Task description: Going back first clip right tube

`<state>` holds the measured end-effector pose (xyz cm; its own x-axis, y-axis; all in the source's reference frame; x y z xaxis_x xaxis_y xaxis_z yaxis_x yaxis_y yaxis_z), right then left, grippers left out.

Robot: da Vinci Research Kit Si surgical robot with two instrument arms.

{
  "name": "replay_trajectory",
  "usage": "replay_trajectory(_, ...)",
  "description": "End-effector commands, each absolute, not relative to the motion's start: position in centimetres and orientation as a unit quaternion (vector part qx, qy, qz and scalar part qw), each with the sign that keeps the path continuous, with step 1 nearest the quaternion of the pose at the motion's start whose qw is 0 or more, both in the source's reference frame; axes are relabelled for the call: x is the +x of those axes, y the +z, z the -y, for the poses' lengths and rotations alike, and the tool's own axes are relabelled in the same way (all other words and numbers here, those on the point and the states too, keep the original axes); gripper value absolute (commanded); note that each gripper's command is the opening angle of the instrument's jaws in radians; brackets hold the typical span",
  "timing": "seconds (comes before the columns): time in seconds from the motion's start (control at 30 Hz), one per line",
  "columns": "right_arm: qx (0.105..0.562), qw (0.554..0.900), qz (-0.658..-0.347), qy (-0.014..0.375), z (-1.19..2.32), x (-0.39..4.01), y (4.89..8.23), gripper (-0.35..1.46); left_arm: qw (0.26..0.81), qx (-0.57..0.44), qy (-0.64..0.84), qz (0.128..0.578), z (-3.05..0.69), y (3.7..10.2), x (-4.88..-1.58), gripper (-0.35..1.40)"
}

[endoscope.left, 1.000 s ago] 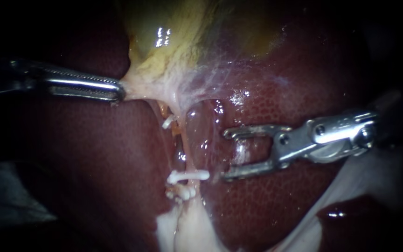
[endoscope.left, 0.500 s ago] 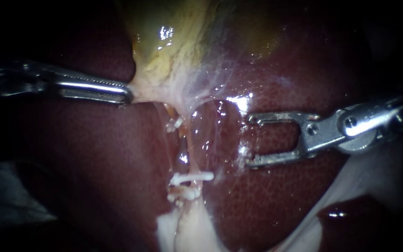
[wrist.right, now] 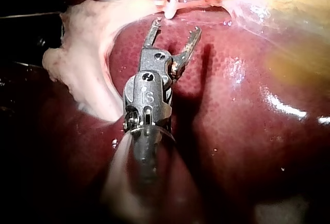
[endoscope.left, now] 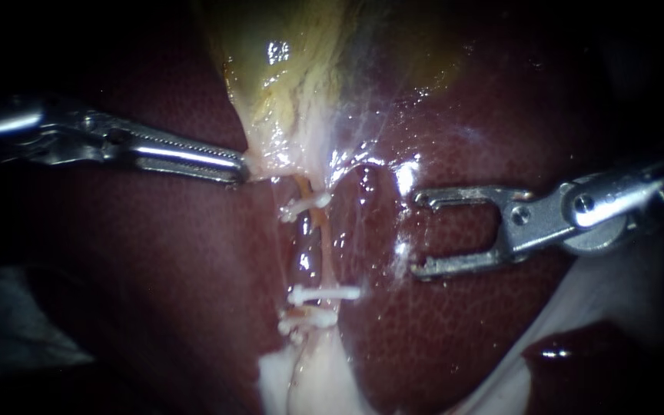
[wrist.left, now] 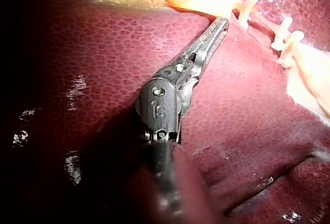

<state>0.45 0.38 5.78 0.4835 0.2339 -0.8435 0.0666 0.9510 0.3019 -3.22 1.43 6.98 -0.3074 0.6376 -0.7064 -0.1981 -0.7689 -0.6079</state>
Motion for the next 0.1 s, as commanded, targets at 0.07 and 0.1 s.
replay_trajectory(0.07, 0.148, 0.848, -0.506, 0.05, -0.38, 0.46, 5.79, 0.5, 0.268, -0.524, 0.781, 0.21, -1.43, 6.97, -3.21, -0.35)
replay_trajectory(0.1, 0.148, 0.848, -0.506, 0.05, -0.37, 0.47, 5.79, 0.5, 0.268, -0.524, 0.781, 0.21, -1.43, 6.96, -3.2, -0.35)
